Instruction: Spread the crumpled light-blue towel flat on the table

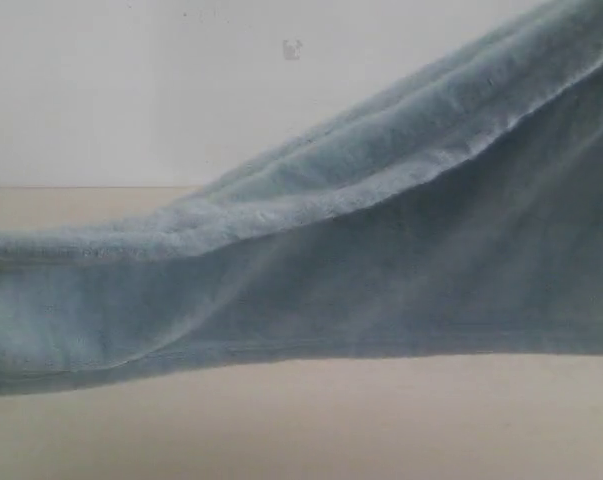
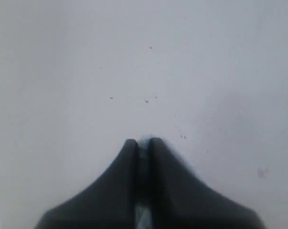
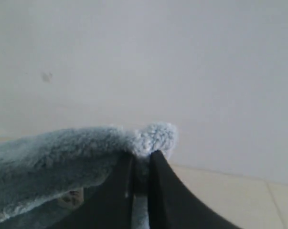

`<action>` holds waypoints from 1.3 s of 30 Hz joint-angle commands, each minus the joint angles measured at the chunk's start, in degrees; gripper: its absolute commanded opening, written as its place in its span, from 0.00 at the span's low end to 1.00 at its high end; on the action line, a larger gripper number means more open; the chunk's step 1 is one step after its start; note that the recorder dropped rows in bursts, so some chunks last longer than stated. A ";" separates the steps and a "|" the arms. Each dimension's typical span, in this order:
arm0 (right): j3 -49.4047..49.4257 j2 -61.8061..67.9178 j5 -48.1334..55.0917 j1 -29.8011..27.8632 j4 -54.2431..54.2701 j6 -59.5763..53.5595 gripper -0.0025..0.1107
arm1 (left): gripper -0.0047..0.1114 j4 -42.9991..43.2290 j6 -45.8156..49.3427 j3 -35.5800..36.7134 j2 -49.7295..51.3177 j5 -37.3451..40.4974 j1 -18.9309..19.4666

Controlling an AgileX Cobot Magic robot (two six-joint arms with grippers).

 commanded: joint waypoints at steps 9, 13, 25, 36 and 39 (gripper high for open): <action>-0.75 14.92 26.98 -0.12 6.33 -13.39 0.02 | 0.07 -43.04 59.56 -7.62 16.05 20.85 -0.50; -0.75 12.64 25.71 -0.12 7.16 -13.39 0.02 | 0.07 -52.53 70.68 -8.45 14.00 22.17 -0.50; -0.75 12.31 29.03 -0.12 15.69 -20.26 0.02 | 0.07 -60.25 76.73 -8.45 14.80 26.19 -0.50; -0.75 18.94 21.61 -0.12 13.08 -19.55 0.02 | 0.07 -51.82 76.73 -2.38 19.94 10.57 -0.50; -0.75 23.47 21.72 -0.12 13.08 -17.87 0.02 | 0.07 -42.15 73.11 1.09 22.73 10.23 -0.50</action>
